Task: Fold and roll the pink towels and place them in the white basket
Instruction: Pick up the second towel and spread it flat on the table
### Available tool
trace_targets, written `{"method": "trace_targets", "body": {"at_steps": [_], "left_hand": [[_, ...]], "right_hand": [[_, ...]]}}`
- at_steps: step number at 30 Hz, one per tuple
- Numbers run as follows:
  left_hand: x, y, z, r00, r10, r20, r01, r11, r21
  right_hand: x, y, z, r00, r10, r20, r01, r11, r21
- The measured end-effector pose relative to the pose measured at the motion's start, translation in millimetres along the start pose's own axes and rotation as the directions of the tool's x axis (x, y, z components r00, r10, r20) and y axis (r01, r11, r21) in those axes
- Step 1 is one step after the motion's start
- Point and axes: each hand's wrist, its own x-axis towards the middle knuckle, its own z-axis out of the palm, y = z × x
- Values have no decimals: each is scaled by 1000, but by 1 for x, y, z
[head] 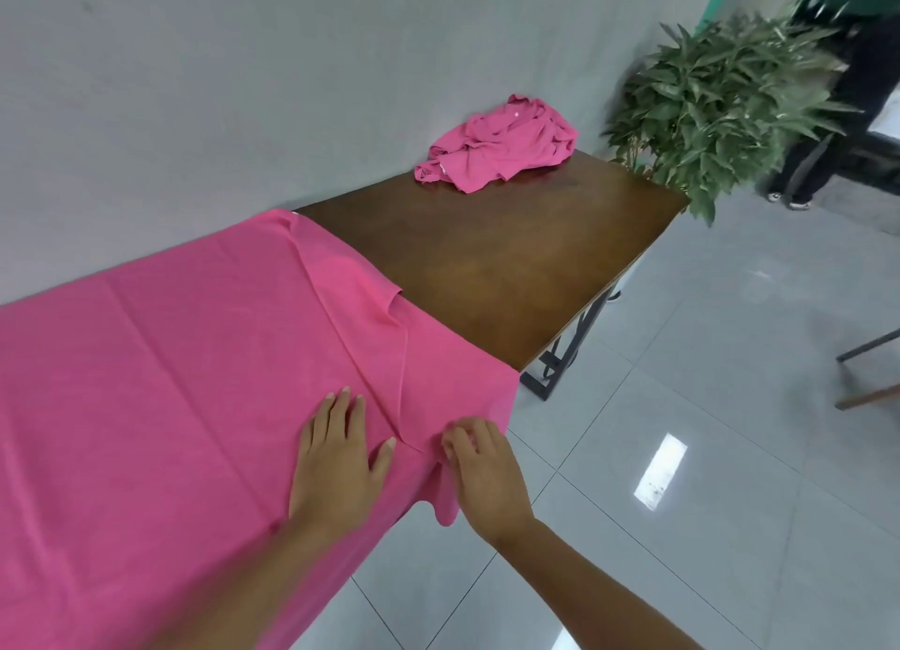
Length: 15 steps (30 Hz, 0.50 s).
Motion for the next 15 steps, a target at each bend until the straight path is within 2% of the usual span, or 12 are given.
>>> {"method": "trace_targets", "body": {"at_steps": [7, 12, 15], "left_hand": [[3, 3, -1, 1000, 15, -21, -15, 1000, 4], [4, 2, 0, 1000, 15, -18, -15, 1000, 6], [4, 1, 3, 999, 26, -28, -26, 1000, 3]], "right_hand": [[4, 5, -3, 998, -5, 66, 2, 999, 42], [3, -1, 1, 999, -45, 3, 45, 997, -65], [2, -1, 6, 994, -110, 4, 109, 976, -189]]}}
